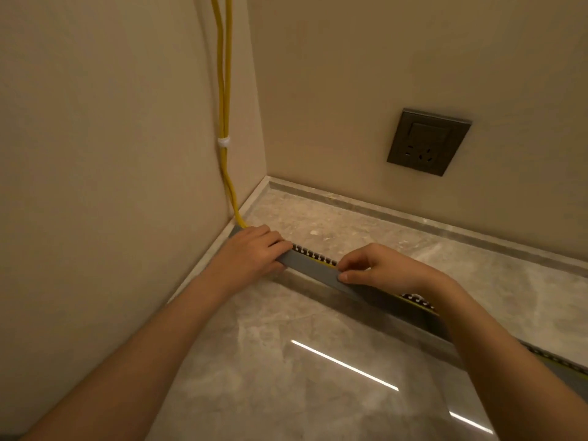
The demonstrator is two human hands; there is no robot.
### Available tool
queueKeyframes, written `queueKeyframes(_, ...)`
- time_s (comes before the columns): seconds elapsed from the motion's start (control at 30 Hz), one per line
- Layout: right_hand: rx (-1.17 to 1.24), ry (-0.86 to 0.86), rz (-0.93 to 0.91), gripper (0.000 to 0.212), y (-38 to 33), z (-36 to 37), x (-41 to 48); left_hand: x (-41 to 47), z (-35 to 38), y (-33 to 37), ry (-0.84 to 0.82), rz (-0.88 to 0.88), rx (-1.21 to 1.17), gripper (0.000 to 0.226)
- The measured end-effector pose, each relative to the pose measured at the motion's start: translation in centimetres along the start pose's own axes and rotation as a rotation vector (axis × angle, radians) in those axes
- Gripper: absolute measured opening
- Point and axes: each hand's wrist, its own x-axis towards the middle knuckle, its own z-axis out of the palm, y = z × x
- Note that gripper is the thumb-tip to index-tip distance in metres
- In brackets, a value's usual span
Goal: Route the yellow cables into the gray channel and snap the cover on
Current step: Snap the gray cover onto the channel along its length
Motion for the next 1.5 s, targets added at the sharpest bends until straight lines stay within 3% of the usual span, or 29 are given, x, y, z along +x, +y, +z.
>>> queueKeyframes(0.07, -0.116, 0.121, -0.028, 0.03, -0.6, 0.7, -0.5, 0.2, -0.4, -0.7, -0.085, 0.032, -0.036, 0.033)
queueKeyframes(0.2, -0.766, 0.318, -0.058, 0.071, -1.4, 4.1, -0.9, 1.1, 0.1, -2.5, -0.263, -0.038, -0.087, 0.041)
queueKeyframes(0.27, -0.868, 0.315, -0.055, 0.067, -1.8, 5.6, -0.6, 1.5, 0.3, -3.3, -0.294, -0.013, -0.11, 0.04)
queueKeyframes(0.33, -0.865, 0.344, -0.045, 0.06, -2.0, 6.0, -0.6, 1.5, 0.3, -3.9, -0.264, -0.014, -0.197, 0.039)
queueKeyframes(0.5, -0.828, 0.407, -0.117, 0.055, -3.5, 4.5, -0.2, 1.0, -0.5, -4.6, -0.013, -0.03, -0.381, 0.032)
queueKeyframes(0.63, -0.883, 0.396, -0.125, 0.052, -3.7, 2.7, 0.7, 0.9, -0.2, -4.8, 0.023, -0.124, -0.441, 0.038)
queueKeyframes(0.7, -0.882, 0.383, -0.135, 0.053, -3.2, 2.0, 1.4, 0.3, 0.6, -4.5, 0.129, -0.246, -0.483, 0.045)
queueKeyframes(0.8, -0.805, 0.366, -0.119, 0.055, -2.1, 1.8, 2.3, -1.2, 1.9, -3.2, 0.373, -0.581, -0.553, 0.053)
queueKeyframes(0.93, -0.734, 0.327, -0.084, 0.053, -1.0, 3.2, 3.2, -2.8, 3.4, -1.1, 0.543, -0.887, -0.616, 0.046)
queueKeyframes(1.0, -0.732, 0.343, -0.078, 0.053, -0.8, 3.7, 3.4, -3.1, 3.8, -0.8, 0.501, -1.014, -0.722, 0.046)
queueKeyframes(1.13, -0.732, 0.386, -0.094, 0.052, -1.2, 3.4, 3.9, -2.7, 3.6, -1.0, 0.417, -1.097, -0.857, 0.054)
queueKeyframes(1.3, -0.74, 0.41, -0.11, 0.054, -2.4, 2.2, 3.6, -1.8, 3.3, -1.7, 0.356, -1.227, -1.06, 0.047)
queueKeyframes(1.5, -0.741, 0.414, -0.127, 0.055, -3.7, 1.7, 3.7, -1.5, 4.3, -0.9, 0.23, -1.191, -1.041, 0.042)
